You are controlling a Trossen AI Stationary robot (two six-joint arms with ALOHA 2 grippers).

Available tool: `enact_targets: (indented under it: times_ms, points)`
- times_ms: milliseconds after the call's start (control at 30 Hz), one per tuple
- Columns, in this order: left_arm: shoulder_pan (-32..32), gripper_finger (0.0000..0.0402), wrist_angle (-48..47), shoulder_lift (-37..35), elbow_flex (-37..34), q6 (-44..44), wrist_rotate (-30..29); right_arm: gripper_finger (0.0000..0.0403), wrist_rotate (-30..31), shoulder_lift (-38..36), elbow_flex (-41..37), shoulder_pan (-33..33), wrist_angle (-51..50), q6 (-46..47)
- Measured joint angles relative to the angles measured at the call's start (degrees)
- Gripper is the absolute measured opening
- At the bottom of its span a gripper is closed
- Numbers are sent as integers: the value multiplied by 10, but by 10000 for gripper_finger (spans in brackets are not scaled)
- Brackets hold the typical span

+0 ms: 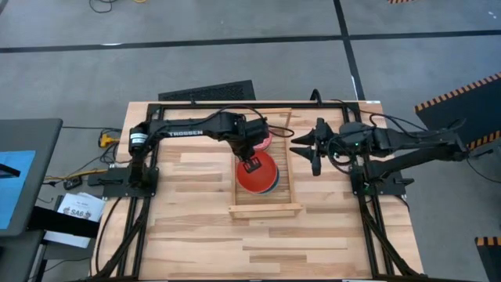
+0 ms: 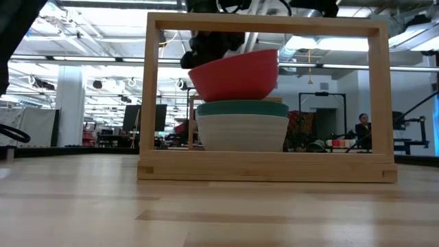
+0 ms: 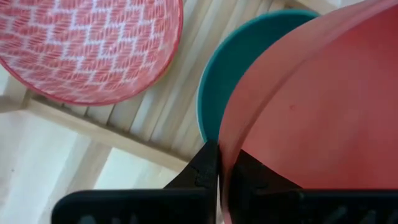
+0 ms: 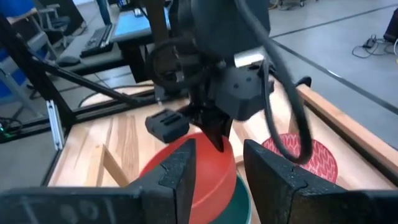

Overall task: Place and stack bowls onto a shelf
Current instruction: Stack the orange bowl on top of the green bowl on the shelf

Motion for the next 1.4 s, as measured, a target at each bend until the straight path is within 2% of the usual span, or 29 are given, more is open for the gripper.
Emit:
enact_targets:
  times_ms: [267,500,700,1067,1200,1400]
  points:
    - [0,0,7,0,0,0,-28,159,0,22,0,0,1,0]
    - [-7,0,22,26,0,0,-10,159,0,26,0,0,-2,0]
    - [-13,0,24,42,-1,1,-38,159,0,25,0,-1,2,0]
    - [-15,0,32,54,0,27,-32,159,-1,25,0,-2,1,0]
    - [-14,13,36,54,0,37,-38,159,-1,25,0,-2,1,0]
    - [-13,61,36,54,0,49,-32,159,-1,25,0,-2,1,0]
